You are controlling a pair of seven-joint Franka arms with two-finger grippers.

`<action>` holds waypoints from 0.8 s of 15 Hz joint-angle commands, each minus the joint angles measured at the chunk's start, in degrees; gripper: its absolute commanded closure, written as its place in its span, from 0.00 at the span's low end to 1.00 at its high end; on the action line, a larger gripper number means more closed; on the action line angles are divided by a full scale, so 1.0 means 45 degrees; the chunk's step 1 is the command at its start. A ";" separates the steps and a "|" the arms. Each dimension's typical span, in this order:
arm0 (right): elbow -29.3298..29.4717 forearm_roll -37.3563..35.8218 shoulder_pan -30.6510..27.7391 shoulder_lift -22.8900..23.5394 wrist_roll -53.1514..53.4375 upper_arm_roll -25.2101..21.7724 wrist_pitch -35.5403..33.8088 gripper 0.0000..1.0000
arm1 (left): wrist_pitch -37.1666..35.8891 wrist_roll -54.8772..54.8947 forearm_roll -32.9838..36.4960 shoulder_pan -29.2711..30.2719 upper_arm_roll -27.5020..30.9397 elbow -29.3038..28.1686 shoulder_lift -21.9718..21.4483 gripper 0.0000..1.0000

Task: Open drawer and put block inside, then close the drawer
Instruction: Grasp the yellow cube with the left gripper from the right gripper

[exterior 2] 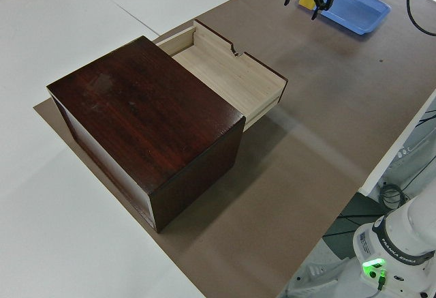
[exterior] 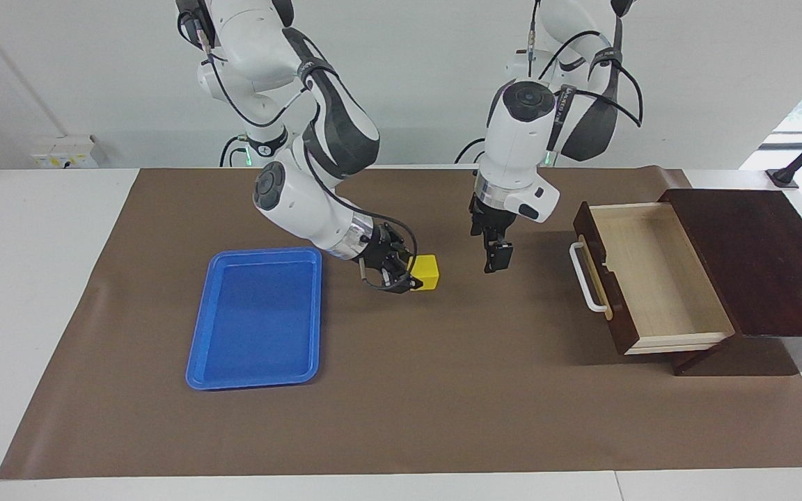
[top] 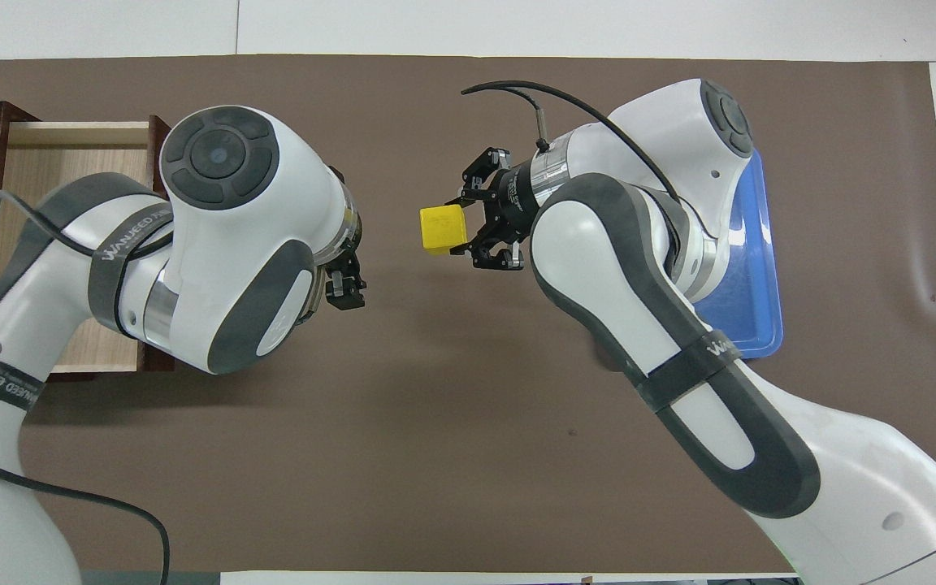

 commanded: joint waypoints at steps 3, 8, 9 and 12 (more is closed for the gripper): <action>0.0206 0.0308 0.0236 0.0066 0.0297 0.0065 0.0367 1.00 | -0.0800 -0.0985 0.0242 -0.1039 0.0187 0.3081 0.2396 0.00; 0.0206 0.0328 0.0237 0.0066 0.0297 0.0065 0.0367 1.00 | -0.0017 -0.0985 0.0262 -0.1312 0.0167 0.2750 0.2357 0.00; 0.0206 0.0309 0.0237 0.0086 0.0297 0.0065 0.0348 1.00 | -0.0055 -0.0985 0.0262 -0.1313 0.0167 0.2709 0.2357 0.00; 0.0225 0.0309 0.0237 0.0086 0.0297 0.0065 0.0367 1.00 | -0.0153 -0.0985 0.0262 -0.1274 0.0167 0.2632 0.2298 0.13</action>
